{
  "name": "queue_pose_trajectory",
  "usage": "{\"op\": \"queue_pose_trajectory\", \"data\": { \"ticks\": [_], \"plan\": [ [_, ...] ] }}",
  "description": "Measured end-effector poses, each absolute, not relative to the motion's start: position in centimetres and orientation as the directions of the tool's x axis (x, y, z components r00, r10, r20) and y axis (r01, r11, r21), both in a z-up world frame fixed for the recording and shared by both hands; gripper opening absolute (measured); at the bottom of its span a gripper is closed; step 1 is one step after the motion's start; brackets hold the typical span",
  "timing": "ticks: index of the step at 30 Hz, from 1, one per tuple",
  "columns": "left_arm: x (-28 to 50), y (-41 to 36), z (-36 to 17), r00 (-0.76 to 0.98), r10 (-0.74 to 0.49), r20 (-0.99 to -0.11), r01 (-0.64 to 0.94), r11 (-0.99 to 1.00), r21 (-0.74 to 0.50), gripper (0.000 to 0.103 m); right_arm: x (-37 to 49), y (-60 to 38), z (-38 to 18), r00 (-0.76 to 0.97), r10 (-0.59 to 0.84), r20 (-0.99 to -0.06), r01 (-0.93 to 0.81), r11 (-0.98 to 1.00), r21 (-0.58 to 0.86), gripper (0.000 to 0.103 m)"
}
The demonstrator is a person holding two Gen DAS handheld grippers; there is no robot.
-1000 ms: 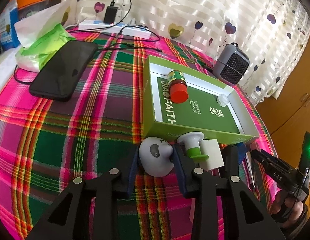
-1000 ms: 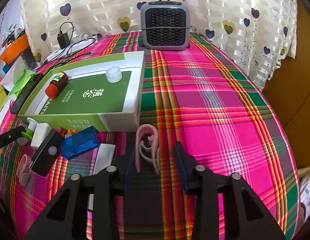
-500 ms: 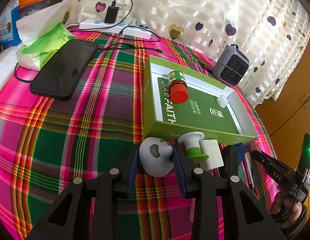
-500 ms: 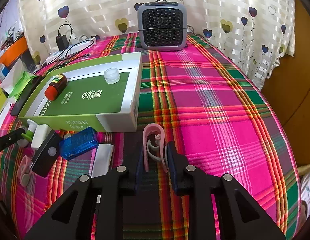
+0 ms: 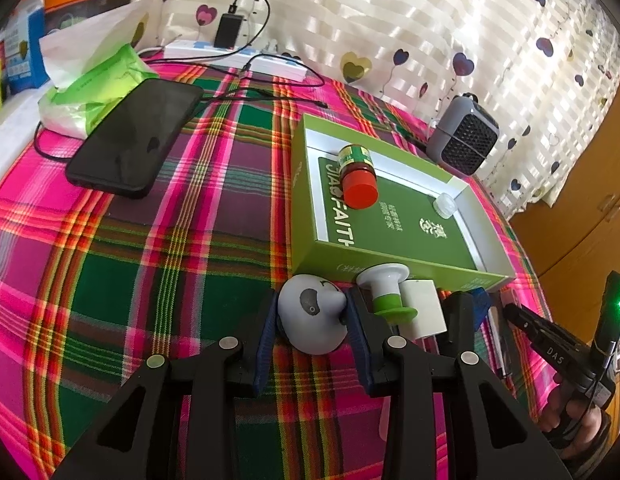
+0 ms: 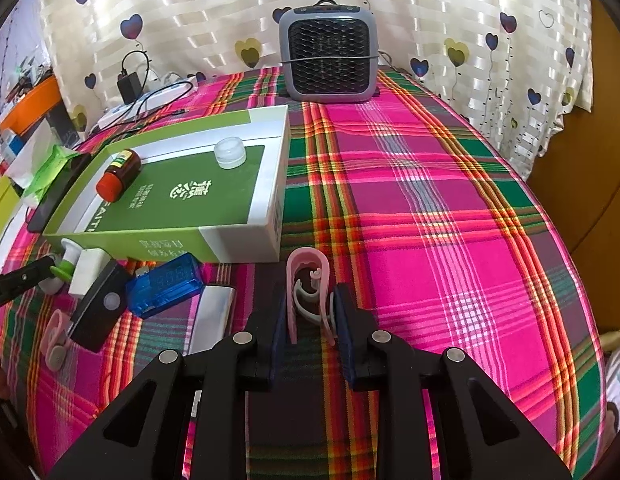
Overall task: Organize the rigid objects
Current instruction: 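Carry the gadget and the pink clip toward the green-rimmed box with both tools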
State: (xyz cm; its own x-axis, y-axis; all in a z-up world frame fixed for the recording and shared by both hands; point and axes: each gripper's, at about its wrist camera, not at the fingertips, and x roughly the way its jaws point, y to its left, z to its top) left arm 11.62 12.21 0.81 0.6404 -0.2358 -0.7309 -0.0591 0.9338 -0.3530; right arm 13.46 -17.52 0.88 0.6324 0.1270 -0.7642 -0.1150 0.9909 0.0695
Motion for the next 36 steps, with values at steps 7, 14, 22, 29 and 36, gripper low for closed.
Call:
{"op": "queue_pose_trajectory", "data": {
  "ticks": [7, 14, 22, 29, 36],
  "plan": [
    [10.6, 12.5, 1.5, 0.659, -0.242, -0.712, -0.053, 0.93, -0.364, 0.032, 13.2, -17.4, 1.4, 0.645, 0.147, -0.75, -0.135, 0.988, 0.078, 0.024],
    [10.4, 12.0, 3.0, 0.679, -0.25, -0.69, -0.024, 0.932, -0.362, 0.032, 13.2, -16.7, 2.4, 0.657, 0.167, -0.735, -0.162, 0.984, 0.079, 0.024],
    [10.6, 11.4, 4.3, 0.697, -0.252, -0.672, 0.004, 0.938, -0.347, 0.032, 13.5, -16.1, 3.7, 0.664, 0.201, -0.72, -0.198, 0.976, 0.091, 0.024],
    [11.4, 11.1, 4.8, 0.7, -0.256, -0.667, 0.019, 0.94, -0.341, 0.032, 13.9, -15.6, 4.9, 0.676, 0.211, -0.706, -0.213, 0.973, 0.087, 0.024],
    [12.5, 10.8, 4.5, 0.69, -0.269, -0.672, 0.026, 0.937, -0.348, 0.032, 14.7, -14.6, 6.3, 0.682, 0.252, -0.686, -0.253, 0.962, 0.102, 0.024]
  ]
}}
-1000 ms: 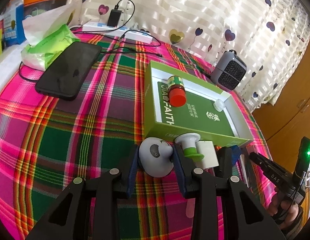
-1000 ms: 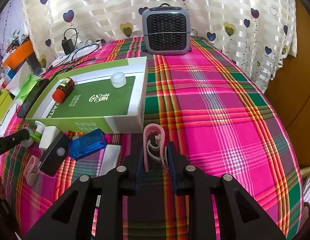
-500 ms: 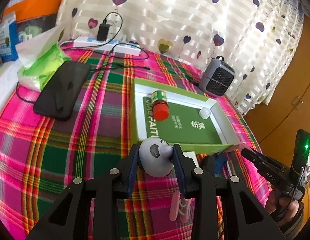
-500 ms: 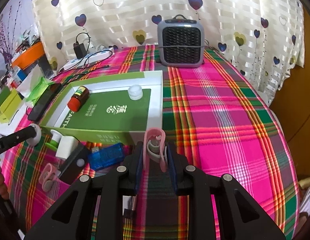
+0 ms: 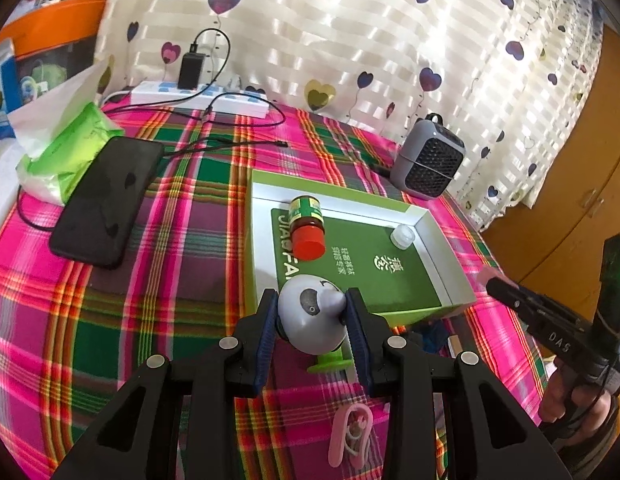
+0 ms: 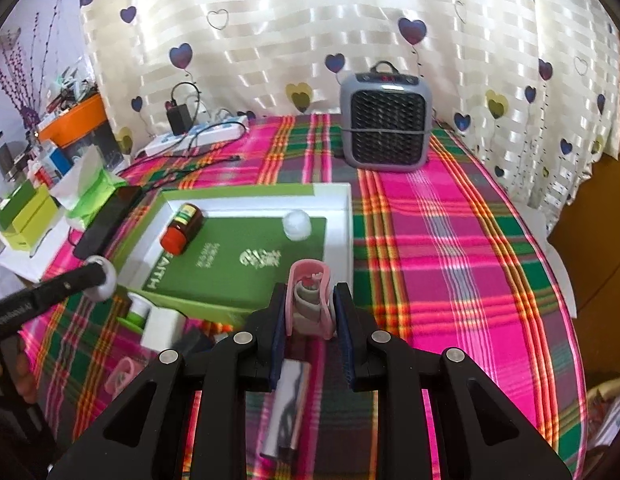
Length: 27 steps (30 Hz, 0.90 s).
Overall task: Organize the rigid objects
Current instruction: 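Carry the gadget and the pink clip toward the green-rimmed box with both tools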
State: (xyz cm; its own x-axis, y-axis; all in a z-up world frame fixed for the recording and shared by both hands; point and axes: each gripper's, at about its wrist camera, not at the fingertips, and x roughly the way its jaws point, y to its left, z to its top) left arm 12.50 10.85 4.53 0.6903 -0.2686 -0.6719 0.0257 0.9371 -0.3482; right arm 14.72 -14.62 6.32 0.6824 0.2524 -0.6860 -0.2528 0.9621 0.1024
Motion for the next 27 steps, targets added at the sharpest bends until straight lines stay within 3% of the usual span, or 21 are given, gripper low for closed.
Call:
{"op": "queue_pose_trajectory", "data": {
  "ticks": [13, 27],
  "plan": [
    [15.1, 10.2, 4.0, 0.671, -0.293, -0.681, 0.053, 0.935, -0.35, 0.032, 18.1, -11.5, 7.3, 0.652, 0.341, -0.677, -0.335, 0.931, 0.146, 0.024],
    [17.4, 9.1, 2.9, 0.641, -0.289, -0.711, 0.063, 0.943, -0.327, 0.032, 23.5, -6.4, 4.4, 0.565, 0.334, -0.754, -0.384, 0.916, 0.117, 0.024]
  ]
}}
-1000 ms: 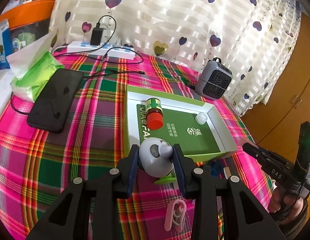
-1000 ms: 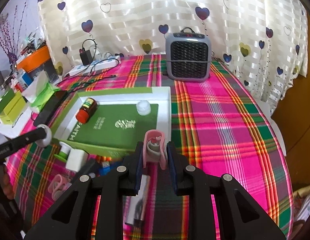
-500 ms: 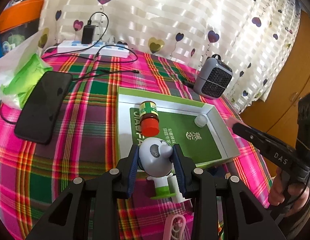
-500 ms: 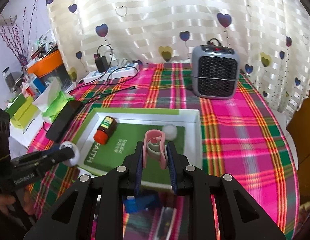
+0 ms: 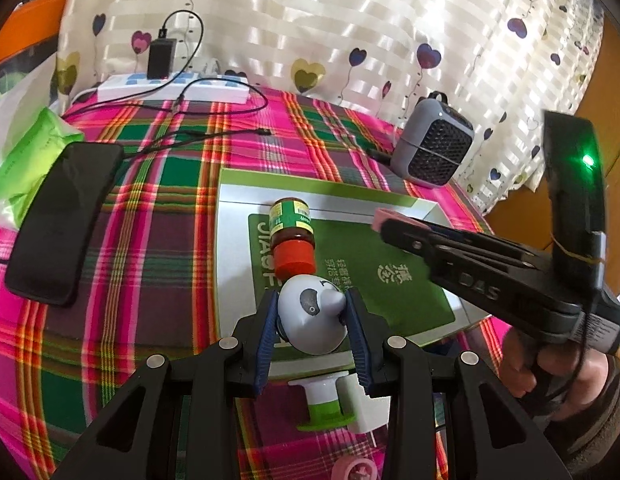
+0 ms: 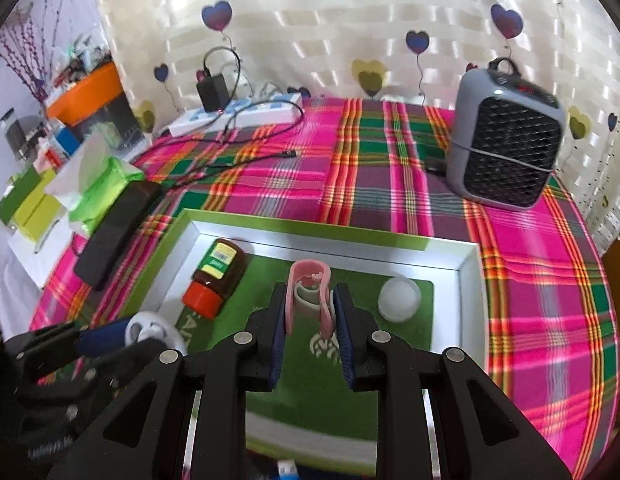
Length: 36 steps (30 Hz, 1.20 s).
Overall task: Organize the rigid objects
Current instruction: 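Carry the gadget and the pink clip toward the green-rimmed box with both tools, then lower the gadget and pink clip onto the green card and open both tools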
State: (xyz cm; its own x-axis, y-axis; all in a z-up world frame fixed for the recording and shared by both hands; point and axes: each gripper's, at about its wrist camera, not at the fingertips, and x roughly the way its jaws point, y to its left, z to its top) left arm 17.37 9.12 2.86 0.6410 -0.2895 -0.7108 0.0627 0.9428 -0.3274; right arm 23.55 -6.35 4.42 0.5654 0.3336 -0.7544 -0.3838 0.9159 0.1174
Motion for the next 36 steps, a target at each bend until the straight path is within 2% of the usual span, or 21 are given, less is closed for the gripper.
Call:
{"op": "queue_pose_trajectory", "data": {
  "ticks": [12, 36],
  "plan": [
    [18.1, 9.0, 2.1, 0.631, -0.284, -0.722, 0.064, 0.946, -0.317, 0.032, 26.0, -4.3, 2.5, 0.515, 0.31, -0.799, -0.397, 0.913, 0.098, 0.024],
    [18.4, 8.3, 2.0, 0.624, -0.248, -0.741, 0.071, 0.962, -0.263, 0.032, 26.2, -3.6, 1.5, 0.509, 0.299, -0.808, -0.408, 0.909, 0.079, 0.024]
  ]
}}
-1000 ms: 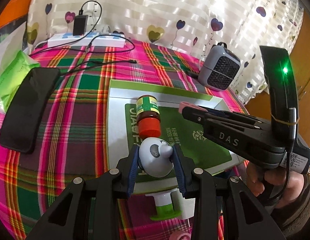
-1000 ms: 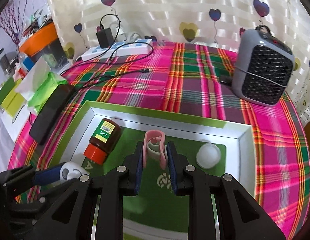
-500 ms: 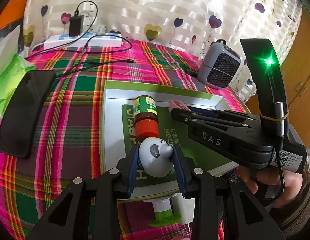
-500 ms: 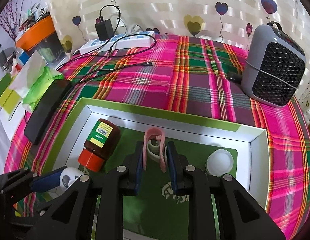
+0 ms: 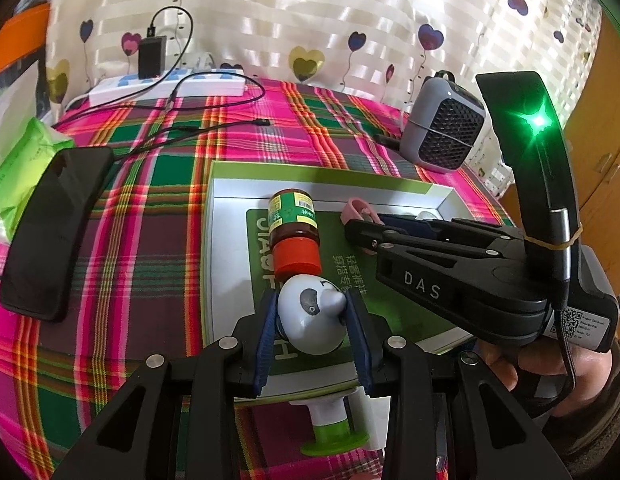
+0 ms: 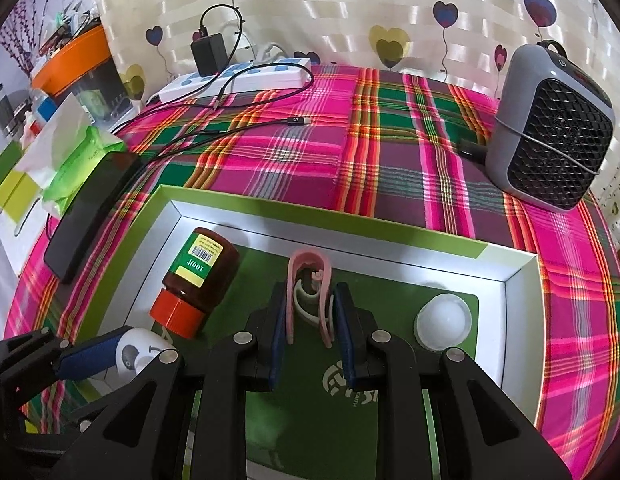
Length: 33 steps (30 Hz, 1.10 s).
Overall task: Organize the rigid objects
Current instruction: 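Lower the gadget and pink clip onto the green card and open both tools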
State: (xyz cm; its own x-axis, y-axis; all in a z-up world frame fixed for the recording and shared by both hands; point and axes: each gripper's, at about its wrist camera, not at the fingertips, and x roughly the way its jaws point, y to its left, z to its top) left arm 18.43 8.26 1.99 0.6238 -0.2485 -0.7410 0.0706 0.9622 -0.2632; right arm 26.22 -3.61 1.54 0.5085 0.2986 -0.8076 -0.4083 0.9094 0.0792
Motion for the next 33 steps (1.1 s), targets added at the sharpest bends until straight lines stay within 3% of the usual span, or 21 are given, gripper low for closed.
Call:
{"op": "queue_pose_trajectory", "data": {
  "ticks": [17, 22, 33],
  "plan": [
    [18.39, 8.19, 2.03, 0.623, -0.242, -0.743, 0.072, 0.964, -0.254, 0.033, 25.87, -3.68, 1.51, 0.507, 0.305, -0.806, -0.405, 0.91, 0.09, 0.026],
    [18.37, 8.18, 2.03, 0.623, -0.241, -0.744, 0.072, 0.965, -0.252, 0.033, 25.76, -3.6, 1.48, 0.502, 0.319, -0.804, -0.412, 0.905, 0.102, 0.044],
    [18.34, 8.2, 2.01, 0.623, -0.241, -0.744, 0.072, 0.965, -0.252, 0.034, 25.62, -3.77, 1.5, 0.501, 0.319, -0.805, -0.404, 0.908, 0.108, 0.044]
  ]
}}
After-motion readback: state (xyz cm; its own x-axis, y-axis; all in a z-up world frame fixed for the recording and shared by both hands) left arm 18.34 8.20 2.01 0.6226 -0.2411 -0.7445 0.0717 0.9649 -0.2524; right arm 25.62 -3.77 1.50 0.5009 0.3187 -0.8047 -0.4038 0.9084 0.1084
